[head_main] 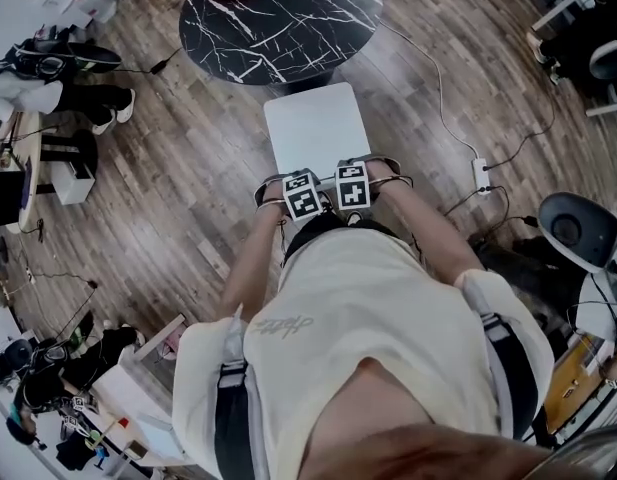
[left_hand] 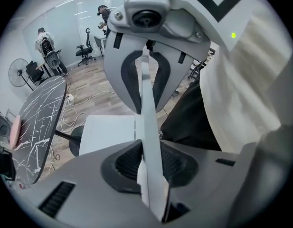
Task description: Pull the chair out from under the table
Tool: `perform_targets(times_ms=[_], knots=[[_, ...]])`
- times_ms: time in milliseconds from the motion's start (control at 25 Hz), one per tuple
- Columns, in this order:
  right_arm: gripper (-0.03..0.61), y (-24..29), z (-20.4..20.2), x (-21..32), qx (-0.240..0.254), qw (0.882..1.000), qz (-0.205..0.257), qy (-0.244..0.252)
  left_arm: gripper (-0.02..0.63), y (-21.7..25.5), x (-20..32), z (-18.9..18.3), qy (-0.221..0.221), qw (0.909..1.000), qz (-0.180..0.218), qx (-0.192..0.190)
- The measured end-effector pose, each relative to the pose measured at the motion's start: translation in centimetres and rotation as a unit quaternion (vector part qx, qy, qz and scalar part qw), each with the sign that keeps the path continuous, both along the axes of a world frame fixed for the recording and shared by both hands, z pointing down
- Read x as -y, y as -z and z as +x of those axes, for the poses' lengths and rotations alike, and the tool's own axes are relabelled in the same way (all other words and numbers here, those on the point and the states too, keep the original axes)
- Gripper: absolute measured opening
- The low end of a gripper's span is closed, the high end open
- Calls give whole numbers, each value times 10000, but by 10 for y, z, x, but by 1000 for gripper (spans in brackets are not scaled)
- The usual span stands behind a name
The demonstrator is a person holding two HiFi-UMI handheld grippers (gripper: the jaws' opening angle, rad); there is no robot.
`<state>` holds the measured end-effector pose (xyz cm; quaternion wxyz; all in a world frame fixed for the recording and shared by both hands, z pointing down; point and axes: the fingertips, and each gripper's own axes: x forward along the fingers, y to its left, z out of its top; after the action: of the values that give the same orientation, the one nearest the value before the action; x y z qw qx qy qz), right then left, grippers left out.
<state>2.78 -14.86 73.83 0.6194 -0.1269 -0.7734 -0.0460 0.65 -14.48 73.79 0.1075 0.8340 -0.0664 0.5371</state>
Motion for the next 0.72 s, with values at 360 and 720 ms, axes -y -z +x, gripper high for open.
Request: perform_targets(times_ms=[360,720], knots=[[91,1,18,-35,138,9995,-24,268,95,1,-35,18,290,9996,65,8],[89,2,29,-69,227,9991,-8,355,94,0,-71,28,336,9993,42,160]])
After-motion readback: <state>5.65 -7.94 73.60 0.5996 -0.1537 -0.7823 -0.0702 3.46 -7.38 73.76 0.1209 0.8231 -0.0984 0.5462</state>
